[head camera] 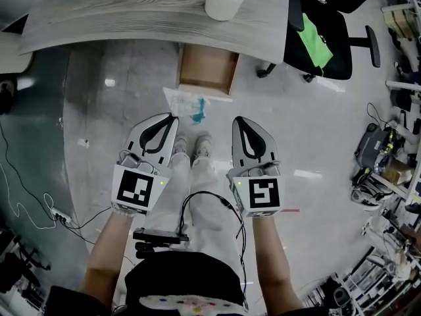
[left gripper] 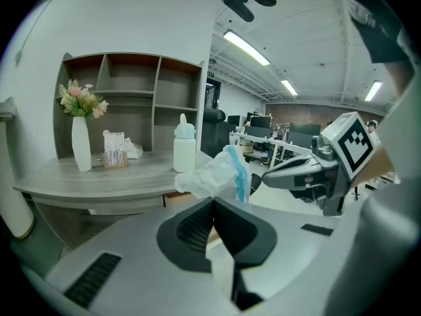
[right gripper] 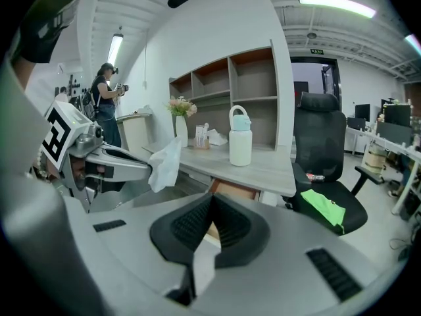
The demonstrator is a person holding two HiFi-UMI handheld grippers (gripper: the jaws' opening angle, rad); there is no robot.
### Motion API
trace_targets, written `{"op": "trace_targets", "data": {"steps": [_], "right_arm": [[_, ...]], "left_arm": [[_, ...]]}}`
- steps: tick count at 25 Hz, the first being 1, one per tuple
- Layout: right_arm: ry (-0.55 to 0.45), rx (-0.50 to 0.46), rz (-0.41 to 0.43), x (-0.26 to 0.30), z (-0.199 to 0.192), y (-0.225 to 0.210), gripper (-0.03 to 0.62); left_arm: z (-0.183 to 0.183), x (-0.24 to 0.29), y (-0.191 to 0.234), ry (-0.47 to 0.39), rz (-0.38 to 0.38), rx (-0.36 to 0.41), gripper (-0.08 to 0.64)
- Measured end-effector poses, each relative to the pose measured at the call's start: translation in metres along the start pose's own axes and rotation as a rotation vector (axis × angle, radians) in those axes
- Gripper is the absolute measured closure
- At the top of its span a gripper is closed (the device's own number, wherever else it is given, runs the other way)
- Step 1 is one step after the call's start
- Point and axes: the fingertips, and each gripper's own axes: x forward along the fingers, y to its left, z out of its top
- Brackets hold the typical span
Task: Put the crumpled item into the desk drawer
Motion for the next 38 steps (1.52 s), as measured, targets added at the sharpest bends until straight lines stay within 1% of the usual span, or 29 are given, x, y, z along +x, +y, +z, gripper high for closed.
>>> {"op": "trace_targets", "data": {"steps": [5, 11, 15, 20, 25, 29, 34, 38], "right_arm": [[0.009, 0.004, 0.002, 0.012, -0.012, -0.001, 0.588], [0.018, -0.002, -0.002, 0.03, -0.024, -0.007, 0.588], [0.034, 0.02, -0.008, 0.044, -0.039, -0.011, 0.588], [0.055, 0.025, -0.008, 0.065, -0.056, -0.013, 0.588], [0.076, 0.042, -0.032, 0.086, -0.071, -0.022, 0.588], [0.085, 0.058, -0.043, 0.099, -0.081, -0.029, 0.588], [0.097, 0.068, -0.032, 0.113, -0.096, -0.028, 0.588], [0.12, 0.053, -0.018, 0.123, -0.11, -0.029, 0.588]], "left_arm": [[-0.011, 0.013, 0.001, 0.011, -0.012, 0.016, 0.548], [-0.026, 0.03, 0.007, 0.028, -0.008, 0.013, 0.548], [-0.039, 0.048, 0.014, 0.038, -0.004, 0.007, 0.548], [-0.057, 0.072, 0.024, 0.053, -0.007, 0.006, 0.548], [-0.077, 0.093, 0.037, 0.072, 0.008, -0.01, 0.548], [-0.093, 0.111, 0.041, 0.091, 0.006, -0.015, 0.548], [-0.116, 0.131, 0.047, 0.127, 0.003, -0.007, 0.546], [-0.128, 0.151, 0.053, 0.155, 0.01, 0.011, 0.548]]}}
